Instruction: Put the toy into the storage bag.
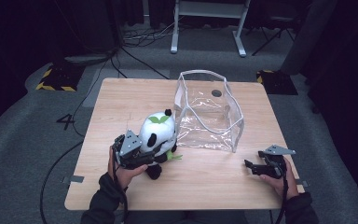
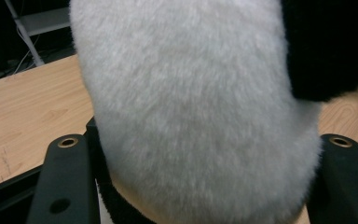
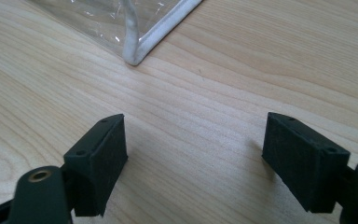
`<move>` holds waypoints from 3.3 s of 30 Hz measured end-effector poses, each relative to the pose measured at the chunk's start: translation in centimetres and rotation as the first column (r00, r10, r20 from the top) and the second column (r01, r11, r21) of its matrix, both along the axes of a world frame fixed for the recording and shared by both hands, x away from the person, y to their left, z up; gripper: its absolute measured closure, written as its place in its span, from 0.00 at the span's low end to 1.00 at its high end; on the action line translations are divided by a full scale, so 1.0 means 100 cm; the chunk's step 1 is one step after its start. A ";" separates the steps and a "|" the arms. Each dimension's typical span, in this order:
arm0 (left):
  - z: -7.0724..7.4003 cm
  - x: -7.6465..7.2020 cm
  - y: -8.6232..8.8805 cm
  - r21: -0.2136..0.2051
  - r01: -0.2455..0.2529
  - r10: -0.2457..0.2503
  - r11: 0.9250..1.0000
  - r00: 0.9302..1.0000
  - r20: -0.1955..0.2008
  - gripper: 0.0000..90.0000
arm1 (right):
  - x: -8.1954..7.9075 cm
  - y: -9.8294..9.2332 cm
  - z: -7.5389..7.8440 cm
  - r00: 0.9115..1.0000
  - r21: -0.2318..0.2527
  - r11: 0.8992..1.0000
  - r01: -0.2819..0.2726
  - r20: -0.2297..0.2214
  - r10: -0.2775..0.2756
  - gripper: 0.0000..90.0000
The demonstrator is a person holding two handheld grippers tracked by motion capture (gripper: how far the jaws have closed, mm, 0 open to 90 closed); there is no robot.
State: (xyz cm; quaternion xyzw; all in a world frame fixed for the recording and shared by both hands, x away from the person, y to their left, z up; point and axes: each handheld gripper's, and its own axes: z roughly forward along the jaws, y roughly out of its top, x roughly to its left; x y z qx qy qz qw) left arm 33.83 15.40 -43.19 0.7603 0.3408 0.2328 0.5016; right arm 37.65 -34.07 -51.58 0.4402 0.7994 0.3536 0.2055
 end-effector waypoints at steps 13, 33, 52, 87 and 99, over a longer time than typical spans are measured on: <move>0.010 -0.006 0.000 -0.021 0.013 -0.012 1.000 0.999 0.040 0.40 | -0.001 0.001 0.000 1.000 -0.001 1.000 0.000 -0.001 0.000 0.24; 0.061 -0.015 0.012 -0.121 -0.050 0.067 0.991 0.988 0.141 0.40 | -0.001 0.001 0.000 1.000 0.000 1.000 -0.003 0.000 0.003 0.23; 0.106 0.012 0.011 -0.169 -0.054 0.084 0.984 0.980 0.181 0.40 | -0.001 0.001 0.000 1.000 -0.003 1.000 0.000 -0.001 0.000 0.23; 0.192 0.063 -0.053 -0.170 0.004 0.040 0.985 0.967 0.252 0.40 | -0.001 0.001 0.000 1.000 -0.002 1.000 0.002 -0.001 -0.002 0.22; 0.199 0.086 -0.096 -0.171 0.036 0.006 0.985 0.972 0.234 0.40 | -0.001 0.001 0.000 1.000 -0.001 1.000 0.002 -0.001 -0.002 0.22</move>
